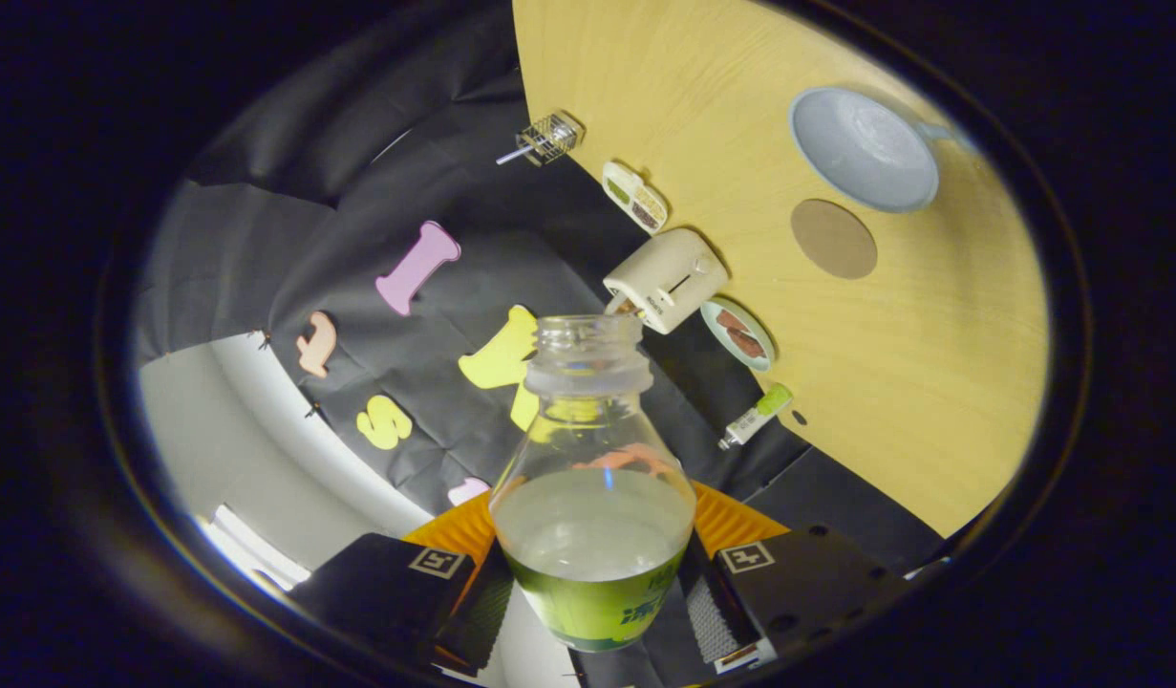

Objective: Take the bottle from table, then pour the juice into the cup, finally place the bottle on the coaster

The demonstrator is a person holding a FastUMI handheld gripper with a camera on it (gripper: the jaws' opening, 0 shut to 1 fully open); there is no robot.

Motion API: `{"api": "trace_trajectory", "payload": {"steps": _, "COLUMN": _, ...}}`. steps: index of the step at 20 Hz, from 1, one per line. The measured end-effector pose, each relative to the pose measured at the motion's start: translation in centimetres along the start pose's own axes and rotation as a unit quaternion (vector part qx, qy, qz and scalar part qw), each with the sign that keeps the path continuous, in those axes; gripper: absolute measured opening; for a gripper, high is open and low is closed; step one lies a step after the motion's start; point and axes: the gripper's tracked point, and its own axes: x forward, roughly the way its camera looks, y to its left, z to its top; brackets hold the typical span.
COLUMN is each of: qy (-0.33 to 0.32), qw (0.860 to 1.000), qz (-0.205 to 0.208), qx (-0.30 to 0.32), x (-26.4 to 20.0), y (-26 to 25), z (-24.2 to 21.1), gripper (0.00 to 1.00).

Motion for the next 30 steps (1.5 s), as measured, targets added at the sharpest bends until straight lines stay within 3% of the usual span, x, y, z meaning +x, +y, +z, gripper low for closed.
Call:
{"api": "trace_trajectory", "payload": {"steps": 6, "qy": -0.029, "qw": 0.998, "qz": -0.043, "qx": -0.047, "x": 0.0, "y": -5.1, "z": 1.4, "gripper": 0.81}}
{"api": "trace_trajectory", "payload": {"steps": 9, "qy": -0.049, "qw": 0.987, "qz": -0.065, "qx": -0.139, "x": 0.3, "y": -6.1, "z": 1.7, "gripper": 0.81}}
{"api": "trace_trajectory", "payload": {"steps": 11, "qy": -0.074, "qw": 0.963, "qz": -0.087, "qx": -0.245, "x": 0.6, "y": -6.1, "z": 2.5, "gripper": 0.82}}
{"api": "trace_trajectory", "payload": {"steps": 14, "qy": -0.106, "qw": 0.884, "qz": -0.131, "qx": -0.436, "x": 1.0, "y": -6.0, "z": 3.6, "gripper": 0.81}}
{"api": "trace_trajectory", "payload": {"steps": 18, "qy": -0.082, "qw": 0.797, "qz": -0.109, "qx": -0.588, "x": 2.9, "y": -4.7, "z": 0.3, "gripper": 0.82}}
{"api": "trace_trajectory", "payload": {"steps": 20, "qy": -0.071, "qw": 0.730, "qz": -0.141, "qx": -0.665, "x": 4.2, "y": -5.5, "z": -0.1, "gripper": 0.82}}
{"api": "trace_trajectory", "payload": {"steps": 23, "qy": -0.065, "qw": 0.611, "qz": -0.203, "qx": -0.762, "x": 5.5, "y": -6.5, "z": 0.2, "gripper": 0.82}}
{"api": "trace_trajectory", "payload": {"steps": 24, "qy": -0.067, "qw": 0.582, "qz": -0.208, "qx": -0.784, "x": 6.0, "y": -6.6, "z": 0.2, "gripper": 0.83}}
{"api": "trace_trajectory", "payload": {"steps": 25, "qy": -0.063, "qw": 0.563, "qz": -0.201, "qx": -0.799, "x": 6.6, "y": -6.7, "z": 0.1, "gripper": 0.83}}
{"api": "trace_trajectory", "payload": {"steps": 28, "qy": -0.063, "qw": 0.529, "qz": -0.185, "qx": -0.826, "x": 8.2, "y": -7.5, "z": 1.3, "gripper": 0.83}}
{"api": "trace_trajectory", "payload": {"steps": 30, "qy": -0.066, "qw": 0.493, "qz": -0.192, "qx": -0.846, "x": 8.7, "y": -8.7, "z": 3.0, "gripper": 0.83}}
